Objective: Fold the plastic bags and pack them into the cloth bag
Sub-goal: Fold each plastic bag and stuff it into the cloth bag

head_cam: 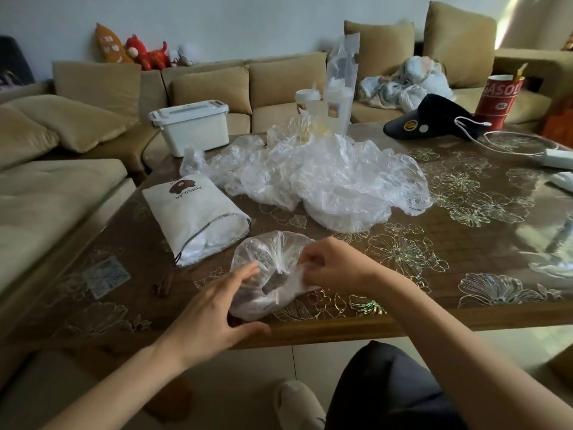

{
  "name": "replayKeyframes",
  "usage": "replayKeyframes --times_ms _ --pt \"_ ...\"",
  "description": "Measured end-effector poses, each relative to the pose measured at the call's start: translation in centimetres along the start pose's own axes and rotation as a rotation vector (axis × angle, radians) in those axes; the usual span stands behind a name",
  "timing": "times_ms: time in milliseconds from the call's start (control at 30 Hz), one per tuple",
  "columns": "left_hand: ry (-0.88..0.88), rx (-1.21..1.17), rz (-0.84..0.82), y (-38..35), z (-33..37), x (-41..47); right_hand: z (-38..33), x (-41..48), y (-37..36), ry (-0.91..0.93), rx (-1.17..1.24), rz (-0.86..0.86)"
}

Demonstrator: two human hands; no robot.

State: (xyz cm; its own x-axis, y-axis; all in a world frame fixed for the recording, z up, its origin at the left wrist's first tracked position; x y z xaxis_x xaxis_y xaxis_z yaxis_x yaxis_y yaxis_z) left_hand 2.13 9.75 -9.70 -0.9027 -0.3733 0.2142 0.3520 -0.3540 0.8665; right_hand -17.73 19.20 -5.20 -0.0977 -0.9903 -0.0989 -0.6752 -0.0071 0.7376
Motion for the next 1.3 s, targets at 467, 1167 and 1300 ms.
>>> replayKeyframes --times_ms 467,1167,1300 --pt "0.343 -0.37 0.114 2.1 -2.2 2.7 3.2 0.7 0.5 -0.211 0.08 0.054" --pt "0.32 0.388 0.428 1.2 1.7 5.0 0.4 2.3 -1.1 -0.338 -0.231 0.578" --pt "0.088 0.393 0.066 -1.5 2.1 6.7 -0.7 2.3 -3.8 -0.005 -0.329 0.411"
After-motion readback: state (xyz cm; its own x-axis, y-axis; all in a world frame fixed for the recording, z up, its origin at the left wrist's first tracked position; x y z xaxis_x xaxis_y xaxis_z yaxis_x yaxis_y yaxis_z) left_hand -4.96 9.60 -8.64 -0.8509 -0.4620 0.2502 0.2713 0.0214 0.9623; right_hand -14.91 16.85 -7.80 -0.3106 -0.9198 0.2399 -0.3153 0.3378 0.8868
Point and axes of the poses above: each hand's wrist, its own x-axis towards the middle knuckle, its own y-axis out of the back of the hand, z = x × y, the point moved 2 cm from there along x, towards the middle knuckle, and after that the axes turned 7 degrees about -z, right-handed, at the moved point
